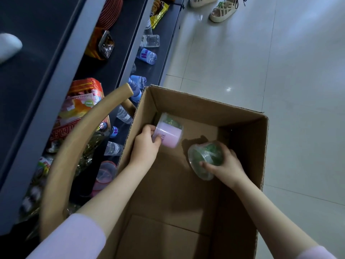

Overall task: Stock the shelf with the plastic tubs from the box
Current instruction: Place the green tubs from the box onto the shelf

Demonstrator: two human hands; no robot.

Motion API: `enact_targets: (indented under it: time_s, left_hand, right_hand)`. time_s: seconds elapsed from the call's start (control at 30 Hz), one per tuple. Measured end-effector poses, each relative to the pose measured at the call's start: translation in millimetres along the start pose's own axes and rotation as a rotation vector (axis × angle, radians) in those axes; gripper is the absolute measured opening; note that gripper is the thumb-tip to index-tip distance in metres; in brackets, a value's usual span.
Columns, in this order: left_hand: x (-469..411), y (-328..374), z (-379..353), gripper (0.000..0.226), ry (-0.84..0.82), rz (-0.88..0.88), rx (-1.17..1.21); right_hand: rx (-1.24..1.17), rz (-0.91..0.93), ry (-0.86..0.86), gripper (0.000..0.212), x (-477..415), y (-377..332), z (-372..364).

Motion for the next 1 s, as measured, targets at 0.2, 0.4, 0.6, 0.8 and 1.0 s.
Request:
enact_targets:
  time_s: [0.2, 0.4, 0.6, 0.8, 1.0]
  left_hand:
    - [37.0, 10.2, 20.5, 0.015, -0.057, -0.081, -0.073]
    - [95.1, 44.6, 70.5, 0.016, -0.001, -0.128, 0.078]
    - [196.2, 117.1, 143.9, 0.024, 0.029, -0.276, 0.214]
    - [323.3, 188.7, 218.0, 0.03, 0.308, -0.458, 0.183]
    - [450.4, 220.5, 262.0, 0.021, 0.577, -0.453, 0.204]
  right_hand:
    - [-0.073, 0.088, 0.122, 0.089, 50.7, -25.8, 20.6]
    - [-0.415, 0.056, 0.181, 0.089, 142.8, -55.7, 59.1]
    - [-0.635, 0.079, 0.272, 0.049, 254.6, -97.1, 122.5]
    - [-0.766, 0.173, 0.256, 0.049, 320.6, -138.5, 166.2]
    - [-0.831, 0.418, -0.056, 0.034, 387.6, -189.6, 188.8]
Point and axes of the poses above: each hand's wrist, its own x-axis away from the middle knuckle, its own z-axis out of the back of the hand, y = z × x, the point moved 5 cm from there along -x, towards the middle knuckle, and after that the axes turned 3 degrees about x, right-handed, at the moved point
